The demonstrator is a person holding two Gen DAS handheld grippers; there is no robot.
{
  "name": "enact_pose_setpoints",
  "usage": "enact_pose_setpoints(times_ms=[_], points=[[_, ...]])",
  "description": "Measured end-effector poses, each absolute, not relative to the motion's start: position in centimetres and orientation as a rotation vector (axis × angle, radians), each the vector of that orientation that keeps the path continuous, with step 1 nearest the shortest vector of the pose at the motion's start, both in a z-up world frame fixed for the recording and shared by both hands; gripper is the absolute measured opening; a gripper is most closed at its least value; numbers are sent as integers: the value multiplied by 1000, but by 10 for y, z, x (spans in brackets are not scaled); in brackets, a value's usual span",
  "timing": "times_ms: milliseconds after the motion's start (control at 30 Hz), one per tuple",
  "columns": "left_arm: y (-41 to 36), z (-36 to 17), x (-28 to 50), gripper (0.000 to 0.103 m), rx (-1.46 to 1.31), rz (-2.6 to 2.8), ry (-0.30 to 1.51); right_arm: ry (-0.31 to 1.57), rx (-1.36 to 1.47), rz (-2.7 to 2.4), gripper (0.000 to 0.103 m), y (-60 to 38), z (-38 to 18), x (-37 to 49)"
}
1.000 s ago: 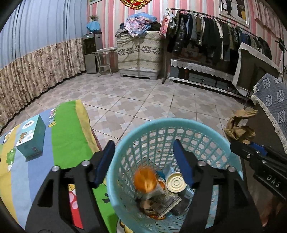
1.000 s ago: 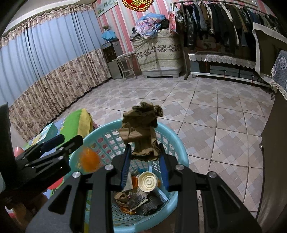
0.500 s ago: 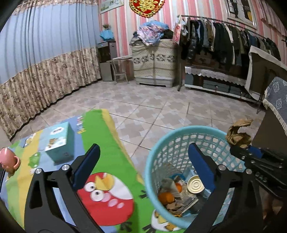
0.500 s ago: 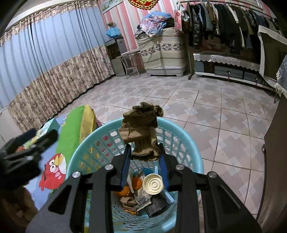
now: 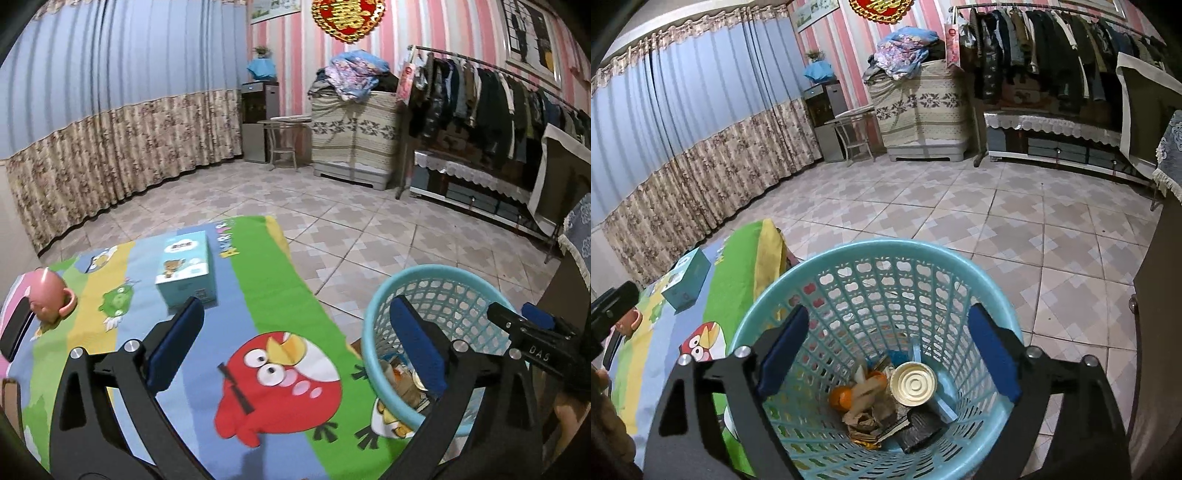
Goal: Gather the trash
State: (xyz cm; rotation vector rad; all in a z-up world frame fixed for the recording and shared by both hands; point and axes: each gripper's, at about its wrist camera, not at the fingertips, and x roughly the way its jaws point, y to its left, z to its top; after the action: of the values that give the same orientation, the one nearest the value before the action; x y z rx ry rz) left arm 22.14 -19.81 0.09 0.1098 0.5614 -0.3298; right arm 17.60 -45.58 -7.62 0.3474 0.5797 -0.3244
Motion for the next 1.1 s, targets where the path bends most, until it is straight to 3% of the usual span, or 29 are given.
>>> enact_pose_setpoints(times_ms=[200,567,1100], points=[[-176,11,210,97,104,-289,542,570,358,-346,98,-459,-73,171],[-136,17,176,97,88,-220,527,569,341,-373,98,-452,-72,159],[-74,11,117,98,49,-129,512,525,194,-234,98,-373,-59,123]])
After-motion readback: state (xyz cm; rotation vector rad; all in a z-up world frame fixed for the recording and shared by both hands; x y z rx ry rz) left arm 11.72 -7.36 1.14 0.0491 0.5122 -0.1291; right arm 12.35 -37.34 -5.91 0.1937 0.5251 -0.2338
